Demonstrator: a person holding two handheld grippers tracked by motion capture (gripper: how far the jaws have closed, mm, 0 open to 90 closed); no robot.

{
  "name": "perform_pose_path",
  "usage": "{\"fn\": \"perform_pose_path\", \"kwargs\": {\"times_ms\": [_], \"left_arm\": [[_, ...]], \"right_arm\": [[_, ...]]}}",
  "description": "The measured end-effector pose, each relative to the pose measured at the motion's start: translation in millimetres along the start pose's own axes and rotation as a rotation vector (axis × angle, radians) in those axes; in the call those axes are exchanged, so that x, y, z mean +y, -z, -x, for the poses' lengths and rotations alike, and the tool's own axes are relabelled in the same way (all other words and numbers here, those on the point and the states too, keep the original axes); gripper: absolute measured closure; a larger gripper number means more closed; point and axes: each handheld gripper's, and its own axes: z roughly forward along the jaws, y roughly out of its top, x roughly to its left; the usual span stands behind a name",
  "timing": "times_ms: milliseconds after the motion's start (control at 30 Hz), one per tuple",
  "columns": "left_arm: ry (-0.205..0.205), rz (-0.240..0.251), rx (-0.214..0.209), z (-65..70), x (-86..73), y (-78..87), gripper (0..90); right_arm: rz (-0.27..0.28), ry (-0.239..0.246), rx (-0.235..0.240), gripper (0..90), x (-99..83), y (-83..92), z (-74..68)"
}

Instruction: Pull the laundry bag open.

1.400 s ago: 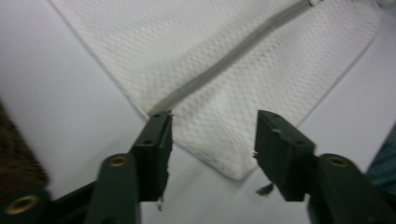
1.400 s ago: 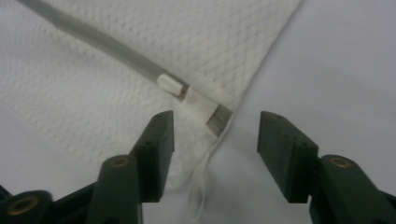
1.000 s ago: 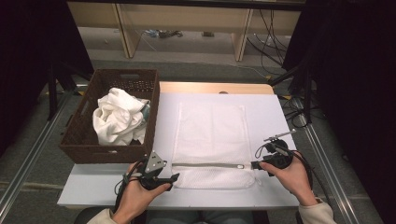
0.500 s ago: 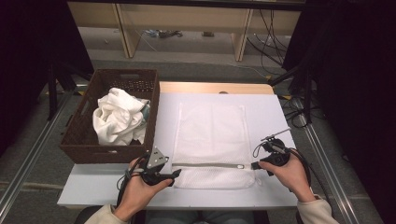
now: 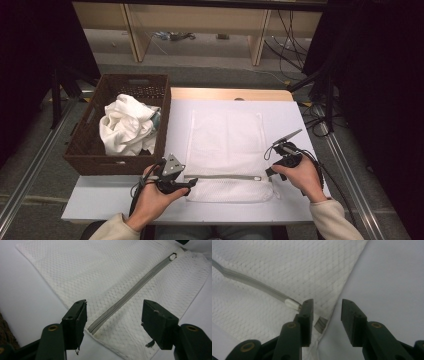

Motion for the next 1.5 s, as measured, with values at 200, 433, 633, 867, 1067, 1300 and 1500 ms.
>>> {"fn": "perform_pose_path", "kwargs": {"times_ms": [200,433,633,867,1067,1300,1500], "left_arm": [[-0.017,-0.025,-0.022,3.3,1.6,-3.8,37.1],[-0.044,-0.017,-0.014,4.4,1.6,-4.9,37.0],[-0.039,-0.015,-0.025,4.4,0.5,-6.9,36.7],[-0.046,-0.007,-0.021,5.5,2.0,-6.8,35.8],[-0.048,-0.003,-0.024,5.1,3.3,-8.8,35.2],[-0.043,0.001,-0.070,11.4,11.7,-17.8,35.0],[-0.074,0.028,-0.095,16.4,18.3,-27.6,35.5]], "right_arm": [[-0.053,-0.018,0.010,60.2,-0.7,-6.2,-4.9],[-0.099,0.001,-0.010,63.7,-0.9,-13.6,-8.9],[-0.109,0.025,-0.032,71.9,-0.4,-15.2,-13.5],[-0.072,0.107,-0.035,82.5,0.2,-18.6,-7.5],[-0.086,0.131,-0.017,86.7,1.9,-18.6,-7.8],[-0.075,0.134,-0.014,87.3,2.8,-8.2,-13.1],[-0.056,0.100,-0.025,87.4,1.4,5.1,-22.6]]}}
